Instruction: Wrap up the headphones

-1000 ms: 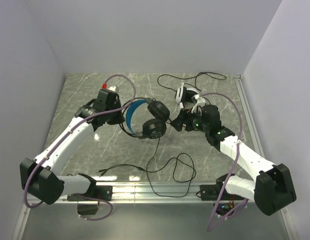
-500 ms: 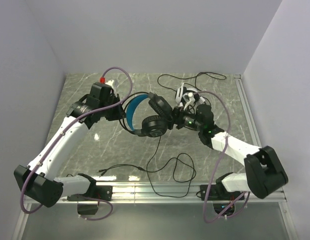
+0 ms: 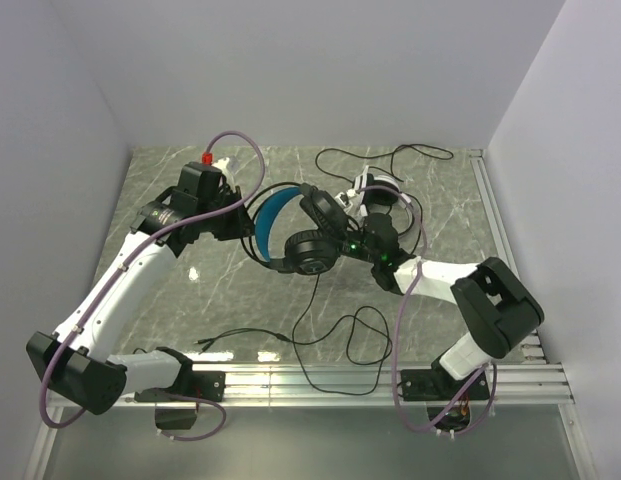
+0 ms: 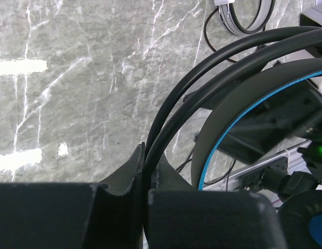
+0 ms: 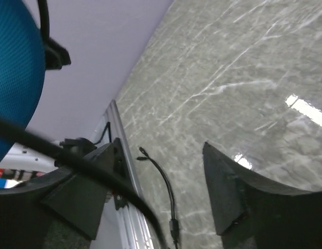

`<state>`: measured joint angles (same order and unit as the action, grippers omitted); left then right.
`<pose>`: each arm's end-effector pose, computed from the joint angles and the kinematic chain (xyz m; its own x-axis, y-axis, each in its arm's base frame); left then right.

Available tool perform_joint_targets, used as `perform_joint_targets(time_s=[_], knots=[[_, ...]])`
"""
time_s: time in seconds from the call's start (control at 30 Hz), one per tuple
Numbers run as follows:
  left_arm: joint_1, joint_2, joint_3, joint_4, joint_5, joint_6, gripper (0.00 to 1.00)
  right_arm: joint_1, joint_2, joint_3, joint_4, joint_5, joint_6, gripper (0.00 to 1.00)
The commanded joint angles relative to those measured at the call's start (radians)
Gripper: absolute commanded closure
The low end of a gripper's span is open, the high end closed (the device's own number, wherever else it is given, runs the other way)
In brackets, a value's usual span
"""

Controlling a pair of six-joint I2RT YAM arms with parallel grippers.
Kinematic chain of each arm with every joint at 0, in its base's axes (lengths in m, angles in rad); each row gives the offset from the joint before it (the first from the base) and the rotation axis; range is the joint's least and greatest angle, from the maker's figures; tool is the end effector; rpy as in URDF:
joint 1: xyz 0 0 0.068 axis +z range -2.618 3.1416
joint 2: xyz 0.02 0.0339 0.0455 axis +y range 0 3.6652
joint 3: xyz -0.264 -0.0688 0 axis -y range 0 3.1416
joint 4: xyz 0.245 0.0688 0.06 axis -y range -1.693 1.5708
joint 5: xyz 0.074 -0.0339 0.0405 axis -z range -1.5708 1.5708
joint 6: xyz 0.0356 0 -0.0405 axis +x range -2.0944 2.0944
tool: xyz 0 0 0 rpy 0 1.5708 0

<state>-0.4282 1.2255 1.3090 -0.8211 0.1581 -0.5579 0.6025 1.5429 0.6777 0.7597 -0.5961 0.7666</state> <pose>0.2256 -0.1091 0.3687 -0.7922 -0.2131 -0.5718 0.1139 0.8689 -0.4816 0.2524 0.1979 0.2189 -0.7069 0.2105 -0.6753 -0.6089 0.3046 0.7324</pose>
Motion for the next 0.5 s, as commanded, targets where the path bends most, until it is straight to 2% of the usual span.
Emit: perform_joint_targets(time_s=[0.0,0.03,0.07,0.1,0.2,0.27,0.47], knots=[[0.003,-0.026,0.041,0.071,0.058,-0.02,1.0,0.016,0.029,0.043,0.141,0.001,0.059,0.31],[0.003,-0.026,0.038,0.074,0.057,-0.02,1.0,0.019,0.032,0.043,0.145,0.004,0.06,0.38],[0.003,-0.024,0.036,0.076,0.057,-0.022,1.0,0.022,0.034,0.048,0.142,0.005,0.059,0.49],[0.003,-0.026,0.035,0.08,0.058,-0.025,1.0,0.026,0.039,0.049,0.141,0.01,0.057,0.69],[0.003,-0.023,0.021,0.108,0.078,-0.037,1.0,0.037,0.049,0.054,0.142,0.009,0.054,0.94],[0.003,-0.021,0.013,0.131,0.09,-0.046,1.0,0.043,0.054,0.056,0.15,0.002,0.06,1.0],[0.02,-0.02,-0.007,0.226,0.093,-0.114,1.0,0.086,0.068,0.016,0.205,-0.002,0.076,1.0]])
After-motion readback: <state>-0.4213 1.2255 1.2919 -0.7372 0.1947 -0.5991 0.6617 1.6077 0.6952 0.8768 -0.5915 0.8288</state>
